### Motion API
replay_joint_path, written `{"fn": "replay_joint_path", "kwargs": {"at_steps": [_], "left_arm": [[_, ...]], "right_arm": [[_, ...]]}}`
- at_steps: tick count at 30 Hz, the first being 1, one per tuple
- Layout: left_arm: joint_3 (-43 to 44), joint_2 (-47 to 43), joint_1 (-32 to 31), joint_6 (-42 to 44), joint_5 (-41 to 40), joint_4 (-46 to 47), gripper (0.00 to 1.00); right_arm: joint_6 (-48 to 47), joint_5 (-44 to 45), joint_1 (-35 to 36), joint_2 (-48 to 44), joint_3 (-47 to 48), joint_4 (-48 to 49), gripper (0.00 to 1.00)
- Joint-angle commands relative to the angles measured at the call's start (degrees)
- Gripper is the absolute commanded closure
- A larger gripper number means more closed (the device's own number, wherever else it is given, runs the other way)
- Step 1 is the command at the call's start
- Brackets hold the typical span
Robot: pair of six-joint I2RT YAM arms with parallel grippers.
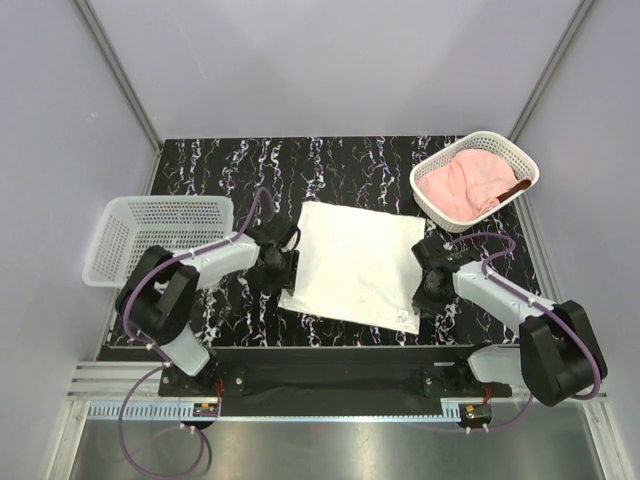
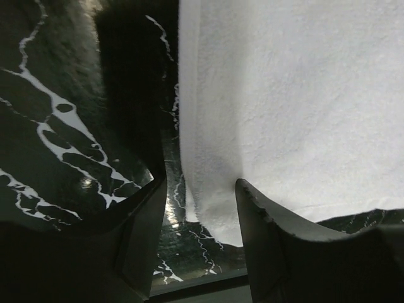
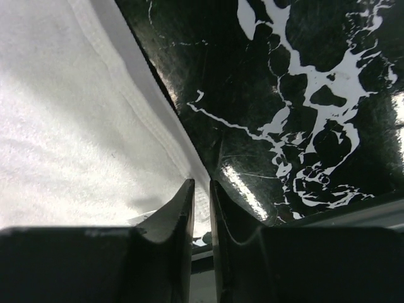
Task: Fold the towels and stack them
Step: Fold the towel
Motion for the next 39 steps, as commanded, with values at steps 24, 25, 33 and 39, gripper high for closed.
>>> {"fn": "replay_joint_path", "kwargs": {"at_steps": [24, 25, 33, 39], "left_arm": [[-0.46, -5.89, -2.8, -2.27, -1.35, -1.21, 0.62], [0.16, -6.06, -3.06, -2.09, -3.36, -2.17, 0.62], [3.33, -9.14, -4.73, -3.06, -6.02, -5.26, 0.65], [1.4, -11.85, -7.28, -2.53, -9.35, -7.46, 0.76]], "right_arm": [[-2.33, 6.94, 0.01, 0.18, 2.38, 0.72, 0.84], [-2.51, 6.85, 0.09, 0.09, 2.38, 0.81, 0.84], [-2.86, 6.5, 0.18, -0.18, 2.47, 1.24, 0.83], [-3.12, 6.24, 0.18, -0.79, 2.21, 1.07, 0.82]]}}
